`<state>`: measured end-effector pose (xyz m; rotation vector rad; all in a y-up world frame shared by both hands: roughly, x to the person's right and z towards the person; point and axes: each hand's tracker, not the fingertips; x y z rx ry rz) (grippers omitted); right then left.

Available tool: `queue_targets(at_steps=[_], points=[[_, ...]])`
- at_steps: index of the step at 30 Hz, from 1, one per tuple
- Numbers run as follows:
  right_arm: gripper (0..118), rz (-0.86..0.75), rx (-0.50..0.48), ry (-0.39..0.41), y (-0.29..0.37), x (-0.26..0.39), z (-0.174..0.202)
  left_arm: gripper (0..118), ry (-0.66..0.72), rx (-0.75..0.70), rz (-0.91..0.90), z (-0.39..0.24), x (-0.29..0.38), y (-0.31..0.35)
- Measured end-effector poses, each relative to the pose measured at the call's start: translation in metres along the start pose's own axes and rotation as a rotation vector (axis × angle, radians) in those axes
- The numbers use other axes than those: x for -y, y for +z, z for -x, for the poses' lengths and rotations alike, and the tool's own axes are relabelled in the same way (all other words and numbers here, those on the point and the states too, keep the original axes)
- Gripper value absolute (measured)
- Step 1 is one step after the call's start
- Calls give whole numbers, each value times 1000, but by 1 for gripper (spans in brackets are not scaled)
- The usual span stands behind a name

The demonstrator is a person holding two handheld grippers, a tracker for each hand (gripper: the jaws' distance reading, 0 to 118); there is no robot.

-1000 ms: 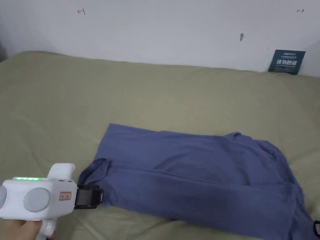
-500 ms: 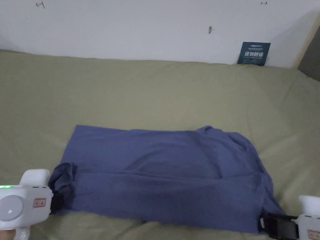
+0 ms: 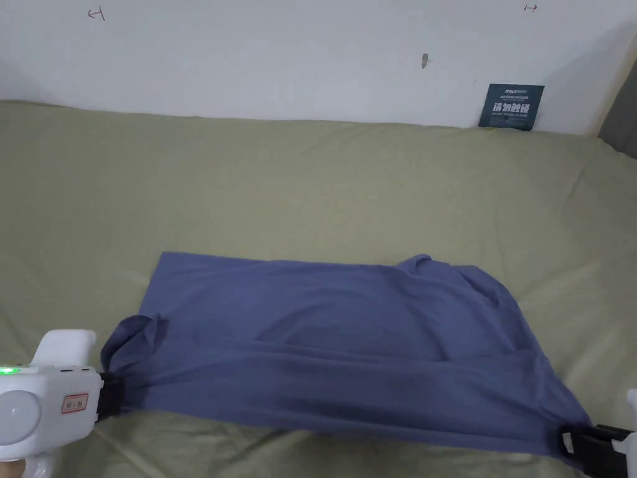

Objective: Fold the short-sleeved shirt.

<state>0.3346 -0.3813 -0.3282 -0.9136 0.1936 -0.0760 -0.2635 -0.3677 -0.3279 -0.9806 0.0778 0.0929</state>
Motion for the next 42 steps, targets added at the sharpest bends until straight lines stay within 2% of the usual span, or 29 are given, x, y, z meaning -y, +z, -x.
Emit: queue_targets(at_steps=[2,10,11,12,13,14,15,16,19,20,21,22,23,24,26,28,32,33,34,35,36,42], points=[[10,1,0,22,16,15,3,7,2,6,7,6,16,13],[12,40,-30,0,50,72,16,7,33,24,61,18,81,51],[39,50,-37,-1,49,72,17,7,29,39,61,19,83,50],[68,53,-32,0,48,72,19,13,27,52,66,20,84,49],[79,48,-19,9,48,71,20,31,33,44,75,19,83,49],[78,27,-15,9,52,68,19,82,31,35,95,19,82,50],[78,-2,-9,-7,56,63,17,113,31,41,91,22,81,51],[78,-18,-11,-20,58,56,17,118,37,44,87,25,80,53],[78,-87,9,-18,60,32,19,116,66,32,7,26,59,68],[76,-123,28,-21,62,25,24,107,69,24,-45,25,50,71],[75,-147,38,-19,60,17,25,90,68,17,-77,24,41,72],[63,-168,29,-20,57,7,28,59,63,4,-108,21,30,73],[16,-194,15,-21,54,-3,30,10,63,-11,-138,19,17,72],[1,-212,7,-21,51,-12,32,1,58,-22,-154,17,6,67],[1,-255,64,-6,35,-29,37,1,68,-11,-160,14,-22,46],[1,-219,21,-10,19,-52,38,1,103,27,-134,14,-48,22],[1,-179,28,16,-17,-80,42,3,94,25,-86,10,-89,-36],[1,-168,30,13,-25,-83,41,21,90,8,-70,9,-95,-48],[1,-156,26,14,-34,-87,40,79,80,-10,-47,9,-101,-64],[1,-145,27,15,-43,-90,39,115,70,-27,3,9,-107,-82],[1,-133,30,18,-54,-96,32,118,57,-44,16,9,-112,-90],[1,-67,61,45,-93,-107,22,112,39,-101,60,10,-130,-138]])
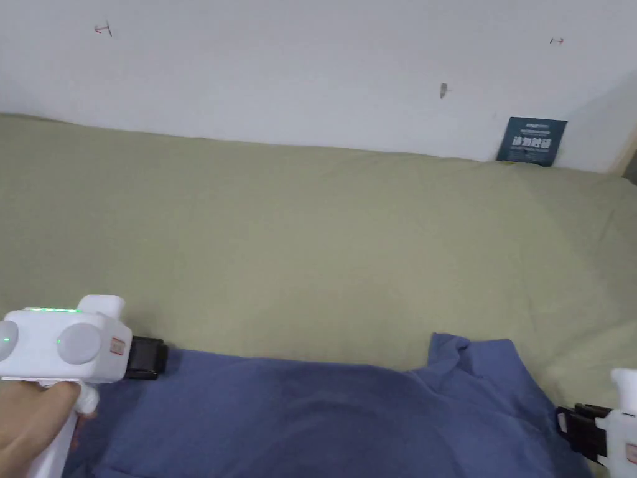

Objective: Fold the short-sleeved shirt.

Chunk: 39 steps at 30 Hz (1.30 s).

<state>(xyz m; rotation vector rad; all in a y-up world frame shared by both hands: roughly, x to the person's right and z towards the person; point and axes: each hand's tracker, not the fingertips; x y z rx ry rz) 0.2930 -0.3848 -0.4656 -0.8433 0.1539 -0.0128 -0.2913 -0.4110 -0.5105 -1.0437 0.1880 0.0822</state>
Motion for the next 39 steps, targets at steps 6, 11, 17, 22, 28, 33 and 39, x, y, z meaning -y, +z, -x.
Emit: queue_targets(at_steps=[6,11,17,22,28,33,39], points=[[67,42,-18,7,-22,-20,-14,0,-47,67,3,-12,5,19],[96,133,-3,32,-59,-44,-14,0,-63,49,10,-12,3,11],[4,222,97,58,-91,-39,-25,0,-63,46,13,-13,5,13],[4,92,4,-16,-30,-44,-25,0,-68,71,-25,-4,10,44],[4,-22,-54,-32,61,-35,-25,0,-50,125,-122,20,36,116],[4,-61,-75,-5,124,-2,-17,0,-60,169,-191,35,88,174],[4,-85,-89,19,171,64,-5,0,-73,170,-228,54,158,206]])
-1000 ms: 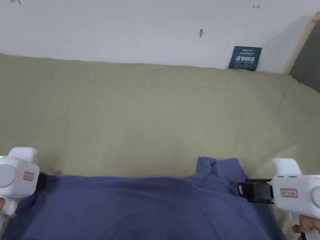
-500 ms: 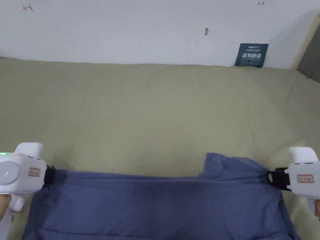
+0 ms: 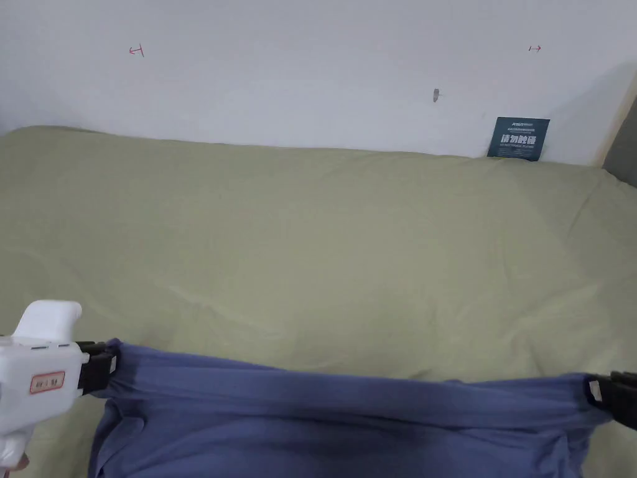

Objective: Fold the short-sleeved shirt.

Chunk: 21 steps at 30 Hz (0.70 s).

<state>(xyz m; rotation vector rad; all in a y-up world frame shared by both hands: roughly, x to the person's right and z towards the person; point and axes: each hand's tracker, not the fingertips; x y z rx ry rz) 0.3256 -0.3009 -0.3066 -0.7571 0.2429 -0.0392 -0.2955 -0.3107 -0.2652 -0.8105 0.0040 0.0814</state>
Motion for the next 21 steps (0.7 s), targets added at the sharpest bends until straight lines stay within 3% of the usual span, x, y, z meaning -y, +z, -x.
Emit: queue_targets(at_steps=[10,11,13,14,15,17,21], points=[[5,148,-6,-4,-1,87,5,3,-3,32,74,8,81,-4],[14,165,-6,-7,-7,89,4,22,-5,19,78,8,85,-7],[70,189,21,-33,-12,94,2,103,-10,-18,87,9,88,-12],[80,176,36,-28,-10,95,2,117,-10,-14,94,10,87,-13],[80,153,48,-42,-12,93,-10,111,-5,-8,75,7,77,2],[80,96,50,-70,-4,82,-7,111,-16,-21,34,-8,64,16],[80,-67,7,-29,20,33,26,111,-61,-21,-131,-36,29,36]])
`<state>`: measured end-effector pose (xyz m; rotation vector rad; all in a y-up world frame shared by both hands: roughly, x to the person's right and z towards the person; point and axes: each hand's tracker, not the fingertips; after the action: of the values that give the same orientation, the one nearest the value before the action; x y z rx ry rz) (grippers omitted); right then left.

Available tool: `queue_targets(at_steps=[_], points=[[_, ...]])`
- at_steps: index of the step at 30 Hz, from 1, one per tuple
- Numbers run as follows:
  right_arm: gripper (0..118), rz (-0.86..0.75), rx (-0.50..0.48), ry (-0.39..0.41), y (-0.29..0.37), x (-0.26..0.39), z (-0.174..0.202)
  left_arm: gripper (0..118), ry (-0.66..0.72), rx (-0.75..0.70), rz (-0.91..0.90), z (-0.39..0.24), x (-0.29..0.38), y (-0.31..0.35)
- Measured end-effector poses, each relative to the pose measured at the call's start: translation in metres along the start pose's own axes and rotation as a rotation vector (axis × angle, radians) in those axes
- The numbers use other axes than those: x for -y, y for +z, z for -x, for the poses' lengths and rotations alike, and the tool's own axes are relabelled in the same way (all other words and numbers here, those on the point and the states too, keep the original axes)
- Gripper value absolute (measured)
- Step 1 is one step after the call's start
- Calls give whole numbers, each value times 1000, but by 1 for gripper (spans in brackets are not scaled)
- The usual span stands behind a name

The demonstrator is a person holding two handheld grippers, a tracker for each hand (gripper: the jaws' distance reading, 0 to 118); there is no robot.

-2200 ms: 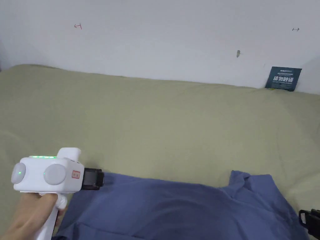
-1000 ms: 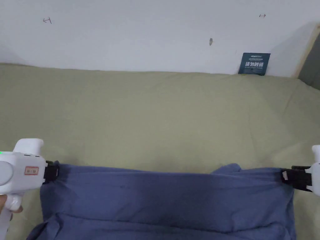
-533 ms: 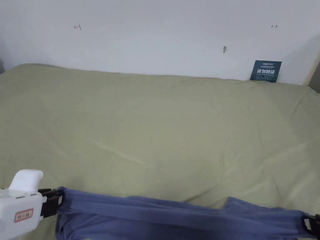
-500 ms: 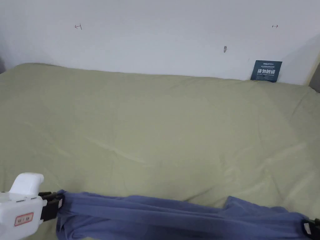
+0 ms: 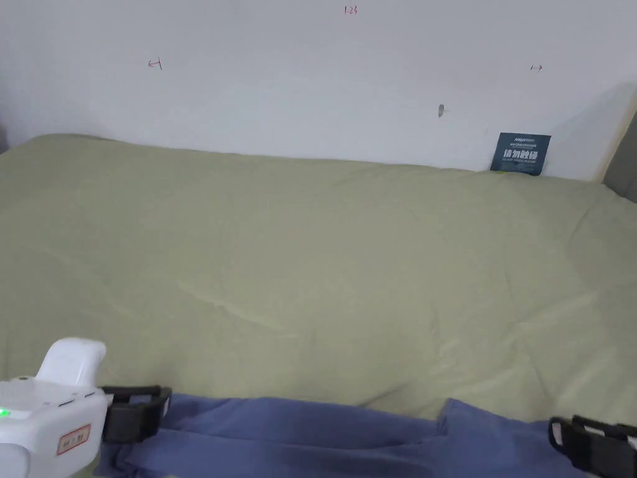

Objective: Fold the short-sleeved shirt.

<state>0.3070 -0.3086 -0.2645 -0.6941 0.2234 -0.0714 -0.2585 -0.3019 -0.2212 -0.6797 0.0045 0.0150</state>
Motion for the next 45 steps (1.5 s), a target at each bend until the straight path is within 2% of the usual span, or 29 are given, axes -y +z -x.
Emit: queue_targets(at_steps=[3,4,5,6,7,8,10,12,20,23,27,29,31,33,37,38,39,41,43,45], points=[[78,-230,21,74,18,-34,52,105,-6,22,-164,-40,-40,21],[78,-303,30,101,24,-42,69,96,-7,4,-249,-52,-46,25],[76,-360,41,109,29,-47,84,77,-17,-3,-301,-65,-53,31],[60,-441,65,118,34,-54,107,55,-28,-14,-364,-82,-59,36],[23,-473,71,144,37,-57,122,23,-20,-39,-415,-98,-63,40],[0,-516,93,155,40,-57,133,0,-20,-71,-454,-110,-66,42],[0,-614,138,174,39,-53,156,0,-36,-79,-515,-130,-68,43],[0,-594,130,197,39,-52,169,0,-35,-73,-505,-143,-70,43],[0,-635,149,177,38,-51,179,0,-2,-68,-581,-140,-67,61],[0,-641,146,164,44,-47,178,0,81,66,-431,-105,-67,57],[0,-642,144,151,50,-33,180,0,236,262,-41,-8,-42,14],[0,-637,156,147,49,-24,183,0,317,276,141,46,-22,-17],[0,-632,171,146,51,-17,184,0,388,296,249,95,5,-42],[0,-609,177,146,47,-13,187,0,428,299,335,115,23,-52],[0,-559,175,140,38,-9,191,0,518,396,340,141,45,-67],[0,-551,175,142,35,-8,191,5,535,429,347,143,47,-71],[0,-541,183,150,31,-8,193,30,556,463,345,145,49,-76],[0,-526,185,153,26,-7,195,118,586,539,375,148,51,-86],[0,-511,177,140,22,-8,194,118,570,588,448,142,56,-100],[0,-503,178,142,20,-8,196,117,559,577,434,144,52,-112]])
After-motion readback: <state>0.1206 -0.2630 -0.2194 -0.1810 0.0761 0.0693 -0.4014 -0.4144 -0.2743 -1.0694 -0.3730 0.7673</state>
